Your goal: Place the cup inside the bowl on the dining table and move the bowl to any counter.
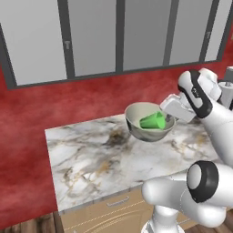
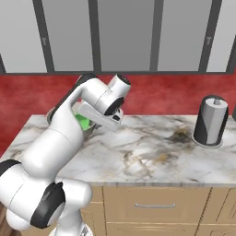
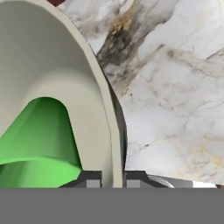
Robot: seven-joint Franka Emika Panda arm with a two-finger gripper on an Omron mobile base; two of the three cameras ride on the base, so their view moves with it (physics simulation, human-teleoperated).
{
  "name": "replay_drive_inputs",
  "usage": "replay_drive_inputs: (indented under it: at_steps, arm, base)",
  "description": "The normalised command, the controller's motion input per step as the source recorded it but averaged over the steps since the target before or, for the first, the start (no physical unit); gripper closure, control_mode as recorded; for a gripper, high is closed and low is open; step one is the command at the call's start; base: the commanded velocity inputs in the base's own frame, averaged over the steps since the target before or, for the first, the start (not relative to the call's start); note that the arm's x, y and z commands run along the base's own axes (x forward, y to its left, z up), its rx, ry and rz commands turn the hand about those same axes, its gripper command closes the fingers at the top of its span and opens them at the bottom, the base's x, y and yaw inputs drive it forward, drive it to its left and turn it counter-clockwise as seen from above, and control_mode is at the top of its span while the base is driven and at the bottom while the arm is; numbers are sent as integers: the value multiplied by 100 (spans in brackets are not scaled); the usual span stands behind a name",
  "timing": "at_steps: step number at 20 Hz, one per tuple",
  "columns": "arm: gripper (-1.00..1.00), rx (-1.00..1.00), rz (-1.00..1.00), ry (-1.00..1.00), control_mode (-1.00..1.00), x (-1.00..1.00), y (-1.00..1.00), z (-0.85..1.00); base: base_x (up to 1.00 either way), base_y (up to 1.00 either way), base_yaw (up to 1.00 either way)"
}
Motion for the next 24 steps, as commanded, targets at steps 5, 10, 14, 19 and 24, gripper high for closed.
replay_drive_inputs:
  at_steps: [5,10,14,19,24]
  arm:
    - [100,0,-3,0,-100,29,9,-53]
    - [100,0,-7,0,-100,22,8,-60]
    - [100,0,-9,0,-100,21,12,-47]
    - [100,-3,-11,8,-100,33,23,-11]
    - [100,-3,-9,8,-100,35,20,-5]
  base:
    - [0,0,0]
    - [0,0,0]
    - [0,0,0]
    - [0,0,0]
    - [0,0,0]
